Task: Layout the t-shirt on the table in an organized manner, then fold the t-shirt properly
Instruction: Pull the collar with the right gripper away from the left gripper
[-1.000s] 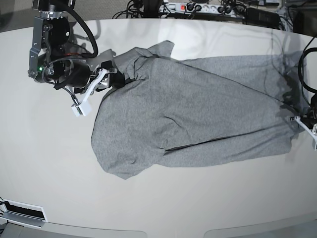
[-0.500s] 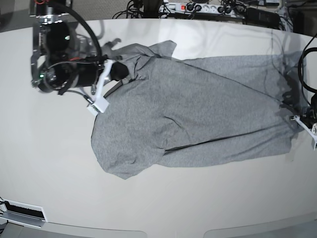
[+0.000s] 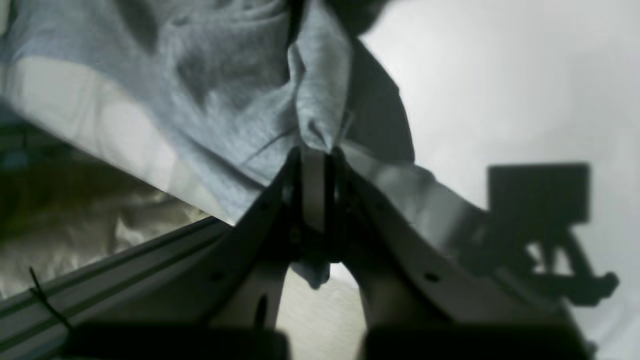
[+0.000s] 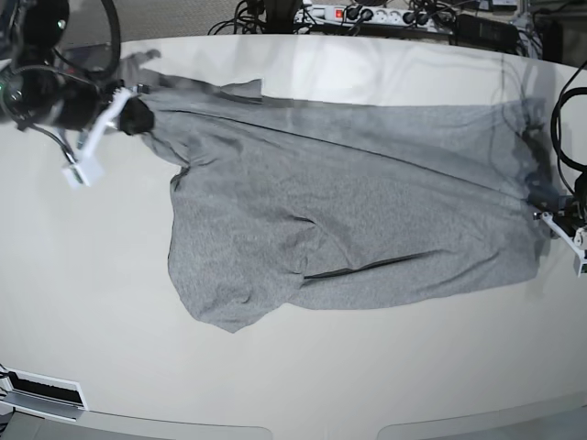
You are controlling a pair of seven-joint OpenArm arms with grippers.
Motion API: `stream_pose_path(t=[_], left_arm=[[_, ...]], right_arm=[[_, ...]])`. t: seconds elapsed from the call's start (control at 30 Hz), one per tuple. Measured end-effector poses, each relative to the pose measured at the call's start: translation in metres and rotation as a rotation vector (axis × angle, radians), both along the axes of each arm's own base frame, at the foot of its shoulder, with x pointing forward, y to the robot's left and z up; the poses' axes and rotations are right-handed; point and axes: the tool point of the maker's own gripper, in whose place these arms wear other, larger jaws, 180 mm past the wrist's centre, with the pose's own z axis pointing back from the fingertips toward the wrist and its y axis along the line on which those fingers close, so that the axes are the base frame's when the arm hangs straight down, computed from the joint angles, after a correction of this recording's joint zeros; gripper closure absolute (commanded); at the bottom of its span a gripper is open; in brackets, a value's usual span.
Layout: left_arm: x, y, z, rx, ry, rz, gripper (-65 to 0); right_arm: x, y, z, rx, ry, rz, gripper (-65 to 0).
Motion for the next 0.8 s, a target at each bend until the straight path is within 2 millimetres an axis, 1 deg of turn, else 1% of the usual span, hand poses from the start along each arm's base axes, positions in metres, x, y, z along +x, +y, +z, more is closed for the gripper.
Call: stream_pose_path(t=[0.07,0.17,0.27,0.3,0.37,0.4,0.43,0.53,0.57,0.67,0.8], left_arm=[[0.000,-0.001,-0.001,-0.004,-0.001,0.000,0.0],[0.000,-0.001,0.000,-0.004,-0.002,0.001,0.0],[0.000,-0.001,0.000,-0.003,-0.002,0.001,0.0],[0.000,-0.001,0.000,-0.003,-0.003,0.001,0.0],[0.001,0.000,0.001,0.001,-0.005,0.000,0.0],[0.001,0.001,0.001,0.003,-0.004,-0.001,0.0],[0.000,0.001,0.001,0.004,-0.003,0.000,0.0],[-0.001,0.001,0.000,0.007,-0.001,0.002,0.0],[-0.001,0.001,0.000,0.007,-0.001,0.001,0.0],[0.000,0.001,0.001,0.008,-0.006,0.000,0.0],[0.000,0.002,0.001,0.008,-0.005,0.000,0.0]], right_arm=[[-0.009,-0.006,-0.003,0.007,0.016,-0.053,0.0],[-0.027,-0.006,-0.010,0.037,0.069,-0.120,0.0],[-0.050,0.008,-0.014,0.101,0.142,-0.107,0.0],[-0.052,0.016,-0.010,0.139,0.123,-0.078,0.0],[-0.048,0.027,0.001,0.210,0.062,-0.035,0.0],[-0.044,0.030,0.005,0.230,0.037,-0.023,0.0],[-0.041,0.031,0.008,0.243,0.025,-0.022,-2.9],[-0.034,0.030,0.021,0.277,-0.008,-0.029,-16.4],[-0.032,0.028,0.026,0.271,-0.028,-0.026,-19.3],[-0.025,0.022,0.043,0.231,-0.115,0.006,-20.2],[-0.002,0.020,0.082,0.200,-0.279,0.040,-20.2]])
